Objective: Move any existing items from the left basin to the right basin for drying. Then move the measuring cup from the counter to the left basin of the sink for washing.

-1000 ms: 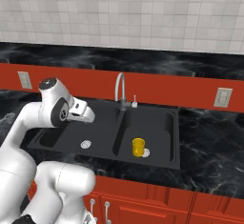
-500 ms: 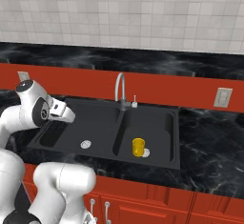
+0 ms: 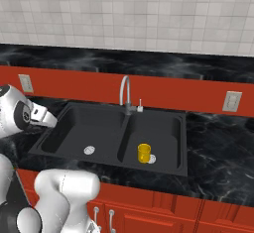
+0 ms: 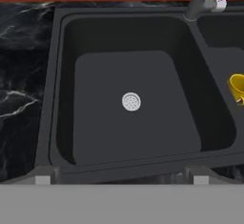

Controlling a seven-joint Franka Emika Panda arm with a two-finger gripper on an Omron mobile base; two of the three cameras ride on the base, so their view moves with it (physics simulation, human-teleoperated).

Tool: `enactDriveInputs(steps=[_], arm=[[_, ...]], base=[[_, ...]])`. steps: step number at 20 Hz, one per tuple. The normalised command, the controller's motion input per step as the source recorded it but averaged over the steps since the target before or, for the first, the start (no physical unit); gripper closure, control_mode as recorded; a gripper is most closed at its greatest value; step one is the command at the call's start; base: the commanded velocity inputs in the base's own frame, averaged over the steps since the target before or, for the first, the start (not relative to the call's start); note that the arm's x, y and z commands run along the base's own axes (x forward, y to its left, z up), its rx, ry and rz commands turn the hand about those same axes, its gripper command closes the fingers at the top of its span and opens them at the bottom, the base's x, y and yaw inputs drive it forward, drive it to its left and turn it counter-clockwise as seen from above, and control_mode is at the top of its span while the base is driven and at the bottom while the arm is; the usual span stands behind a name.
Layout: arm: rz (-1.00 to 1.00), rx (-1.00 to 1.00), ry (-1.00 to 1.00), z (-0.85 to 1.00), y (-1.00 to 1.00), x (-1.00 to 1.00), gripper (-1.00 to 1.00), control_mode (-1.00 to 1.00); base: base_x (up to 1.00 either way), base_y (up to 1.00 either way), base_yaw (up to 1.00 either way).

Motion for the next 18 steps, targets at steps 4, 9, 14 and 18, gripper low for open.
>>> enactDriveInputs(steps=[4,9,14,18], arm=[[0.00,0.00,0.00,0.00,0.67,0.00,-1.00,-1.00],[0.00,0.00,0.00,0.00,0.63,0.00,-1.00,-1.00],[0.00,0.00,0.00,0.00,0.61,0.00,-1.00,-1.00],[0.00,0.00,0.00,-0.01,0.60,0.00,-1.00,-1.00]], base=[[0.00,0.00,0.00],[0.00,0.00,0.00],[0.00,0.00,0.00],[0.00,0.00,0.00]])
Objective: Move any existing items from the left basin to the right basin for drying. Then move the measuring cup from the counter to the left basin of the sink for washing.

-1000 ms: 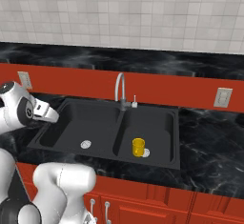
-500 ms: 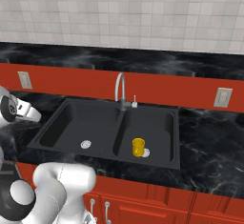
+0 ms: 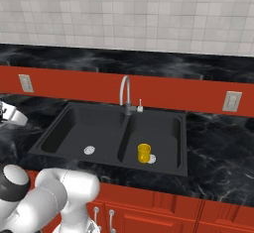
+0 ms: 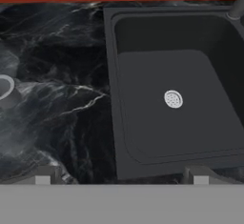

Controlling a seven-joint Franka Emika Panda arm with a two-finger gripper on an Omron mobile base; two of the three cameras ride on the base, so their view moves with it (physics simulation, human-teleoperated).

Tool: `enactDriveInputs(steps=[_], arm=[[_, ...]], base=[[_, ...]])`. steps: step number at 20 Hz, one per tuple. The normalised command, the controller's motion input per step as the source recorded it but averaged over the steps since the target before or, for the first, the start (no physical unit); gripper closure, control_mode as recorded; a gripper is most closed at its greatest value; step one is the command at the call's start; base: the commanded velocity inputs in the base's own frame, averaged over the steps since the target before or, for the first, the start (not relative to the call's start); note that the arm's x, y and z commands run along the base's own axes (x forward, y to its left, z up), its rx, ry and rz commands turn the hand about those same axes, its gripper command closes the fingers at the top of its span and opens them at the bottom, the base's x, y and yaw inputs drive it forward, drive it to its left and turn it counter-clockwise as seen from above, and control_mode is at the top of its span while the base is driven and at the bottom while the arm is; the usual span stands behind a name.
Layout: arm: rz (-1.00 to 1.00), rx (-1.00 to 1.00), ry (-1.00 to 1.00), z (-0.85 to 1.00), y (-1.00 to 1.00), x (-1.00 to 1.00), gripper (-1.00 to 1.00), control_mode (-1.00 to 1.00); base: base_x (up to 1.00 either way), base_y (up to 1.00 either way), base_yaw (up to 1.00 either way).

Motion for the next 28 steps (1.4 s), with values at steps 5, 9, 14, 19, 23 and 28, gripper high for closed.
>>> enactDriveInputs(steps=[5,9,14,19,23,28], arm=[[0.00,0.00,0.00,-0.03,0.53,0.06,-1.00,-1.00],[0.00,0.00,0.00,-0.03,0.42,0.01,-1.00,-1.00],[0.00,0.00,0.00,-0.08,0.43,0.07,-1.00,-1.00],[0.00,0.02,0.00,-0.07,0.34,0.16,-1.00,-1.00],[0.00,0.05,0.00,-0.10,0.35,0.20,-1.00,-1.00],[0.00,0.05,0.01,-0.17,0.34,0.08,-1.00,-1.00]], base=[[0.00,0.00,0.00],[0.00,0.00,0.00],[0.00,0.00,0.00],[0.00,0.00,0.00],[0.00,0.00,0.00],[0.00,0.00,0.00]])
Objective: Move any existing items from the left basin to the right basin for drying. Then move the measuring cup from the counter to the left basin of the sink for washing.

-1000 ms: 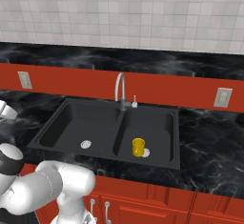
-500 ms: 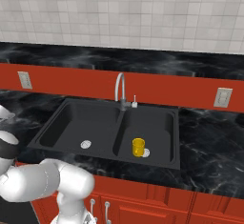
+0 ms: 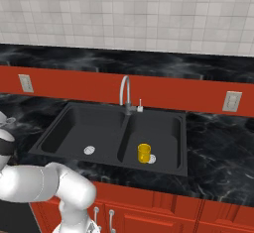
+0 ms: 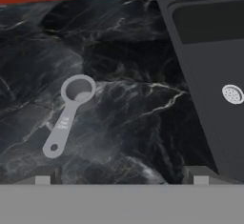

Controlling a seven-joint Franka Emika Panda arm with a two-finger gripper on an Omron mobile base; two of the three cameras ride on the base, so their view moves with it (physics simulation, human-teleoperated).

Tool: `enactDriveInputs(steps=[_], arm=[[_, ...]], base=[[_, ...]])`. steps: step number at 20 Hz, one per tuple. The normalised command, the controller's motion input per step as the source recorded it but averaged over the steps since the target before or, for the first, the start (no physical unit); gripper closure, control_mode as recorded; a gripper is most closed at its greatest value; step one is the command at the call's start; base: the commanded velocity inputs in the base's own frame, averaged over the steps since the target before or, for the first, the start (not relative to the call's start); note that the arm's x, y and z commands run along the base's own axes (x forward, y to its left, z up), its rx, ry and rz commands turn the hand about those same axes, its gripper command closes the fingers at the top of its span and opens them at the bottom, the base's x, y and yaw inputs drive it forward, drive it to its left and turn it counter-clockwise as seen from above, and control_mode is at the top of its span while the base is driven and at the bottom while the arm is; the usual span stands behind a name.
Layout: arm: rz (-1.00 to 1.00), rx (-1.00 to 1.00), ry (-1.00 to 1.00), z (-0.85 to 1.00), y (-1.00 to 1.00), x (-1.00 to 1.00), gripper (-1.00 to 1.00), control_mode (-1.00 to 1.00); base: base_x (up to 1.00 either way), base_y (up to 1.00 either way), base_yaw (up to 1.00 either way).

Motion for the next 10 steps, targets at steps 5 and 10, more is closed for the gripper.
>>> enactDriveInputs(steps=[5,10], arm=[[0.00,0.03,0.01,-0.15,0.28,0.07,-1.00,-1.00],[0.00,0.04,0.05,-0.16,0.19,0.18,-1.00,-1.00]], base=[[0.00,0.00,0.00],[0.00,0.00,0.00]])
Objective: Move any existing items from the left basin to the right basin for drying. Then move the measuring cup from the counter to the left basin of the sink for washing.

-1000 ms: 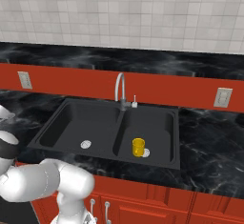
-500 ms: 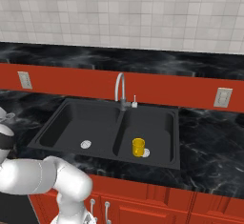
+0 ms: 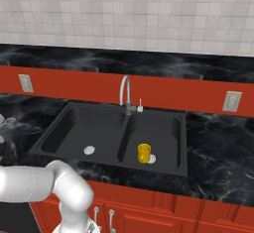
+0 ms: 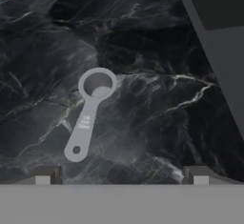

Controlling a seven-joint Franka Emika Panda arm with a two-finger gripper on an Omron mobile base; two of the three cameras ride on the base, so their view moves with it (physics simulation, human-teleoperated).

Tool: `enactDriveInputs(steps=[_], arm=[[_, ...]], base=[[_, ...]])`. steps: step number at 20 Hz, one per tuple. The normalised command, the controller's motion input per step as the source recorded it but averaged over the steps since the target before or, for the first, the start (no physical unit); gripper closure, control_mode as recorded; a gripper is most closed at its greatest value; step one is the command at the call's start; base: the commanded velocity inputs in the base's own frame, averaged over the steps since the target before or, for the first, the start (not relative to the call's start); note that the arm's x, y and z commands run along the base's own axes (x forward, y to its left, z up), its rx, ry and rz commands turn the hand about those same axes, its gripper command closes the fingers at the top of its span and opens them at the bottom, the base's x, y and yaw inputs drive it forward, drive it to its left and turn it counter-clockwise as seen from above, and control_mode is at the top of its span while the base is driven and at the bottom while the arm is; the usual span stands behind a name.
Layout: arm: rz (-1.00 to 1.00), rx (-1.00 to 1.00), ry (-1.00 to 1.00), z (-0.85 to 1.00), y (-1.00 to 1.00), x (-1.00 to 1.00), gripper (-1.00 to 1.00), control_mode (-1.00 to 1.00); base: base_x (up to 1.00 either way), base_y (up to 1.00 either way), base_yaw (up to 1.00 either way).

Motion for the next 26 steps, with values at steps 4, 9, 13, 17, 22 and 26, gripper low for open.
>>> enactDriveInputs(steps=[4,9,13,17,22,26], arm=[[0.00,0.04,0.04,-0.19,0.15,0.12,-1.00,-1.00],[0.00,0.00,0.00,-0.19,0.03,0.07,-1.00,-1.00],[0.00,0.00,0.00,-0.19,0.00,0.11,-1.00,-1.00],[0.00,0.01,0.00,-0.13,0.01,0.17,-1.00,-1.00],[0.01,0.04,0.00,-0.14,0.10,0.19,-1.00,-1.00],[0.01,0.04,0.01,-0.12,0.08,0.12,-1.00,-1.00]], base=[[0.00,0.00,0.00],[0.00,0.00,0.00],[0.00,0.00,0.00],[0.00,0.00,0.00],[0.00,0.00,0.00],[0.00,0.00,0.00]])
